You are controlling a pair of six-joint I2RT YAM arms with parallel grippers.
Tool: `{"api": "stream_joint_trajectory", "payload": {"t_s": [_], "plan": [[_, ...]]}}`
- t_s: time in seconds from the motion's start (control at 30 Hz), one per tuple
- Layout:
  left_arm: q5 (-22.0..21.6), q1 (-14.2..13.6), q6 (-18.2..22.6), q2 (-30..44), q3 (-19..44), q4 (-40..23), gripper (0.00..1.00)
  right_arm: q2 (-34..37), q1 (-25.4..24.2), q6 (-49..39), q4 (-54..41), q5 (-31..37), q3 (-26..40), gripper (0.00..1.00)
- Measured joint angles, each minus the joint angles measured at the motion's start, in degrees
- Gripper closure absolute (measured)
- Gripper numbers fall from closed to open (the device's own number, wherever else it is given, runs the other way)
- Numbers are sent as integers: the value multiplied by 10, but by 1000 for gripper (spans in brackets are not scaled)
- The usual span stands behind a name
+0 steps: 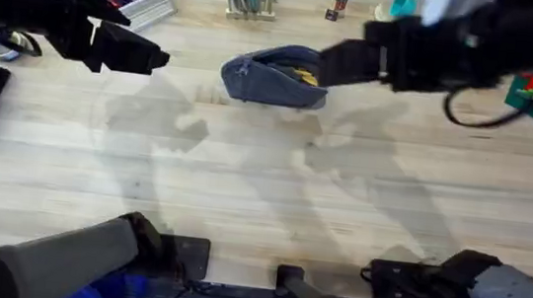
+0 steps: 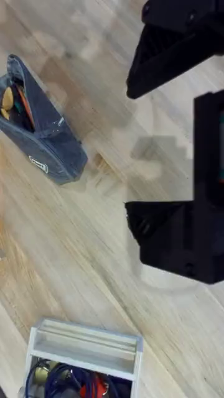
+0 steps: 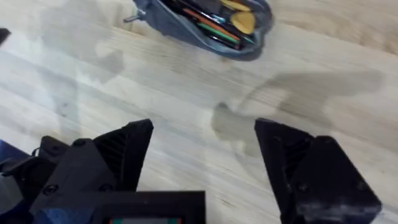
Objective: Unzip the bag, pick up the pens from the table one at a time and place them inside, then zip the bag closed.
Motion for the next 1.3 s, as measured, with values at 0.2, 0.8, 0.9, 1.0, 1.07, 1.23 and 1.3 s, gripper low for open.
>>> {"api": "stream_joint_trajectory", "payload": {"t_s": [0.2,0.8,0.9,1.0,1.07,1.23,1.3], "plan": [[0,0,0,0,0,0,5,79,37,23,17,2,47,5],[0,0,0,0,0,0,5,183,84,120,94,2,55,5],[0,0,0,0,0,0,6,206,91,128,111,2,55,5],[0,0,0,0,0,0,6,227,100,132,119,2,61,6],[0,0,0,0,0,0,5,240,105,135,118,2,70,7],[2,0,2,0,0,0,6,273,110,141,109,2,98,6],[5,0,6,0,0,0,6,283,110,143,108,2,109,6]]}}
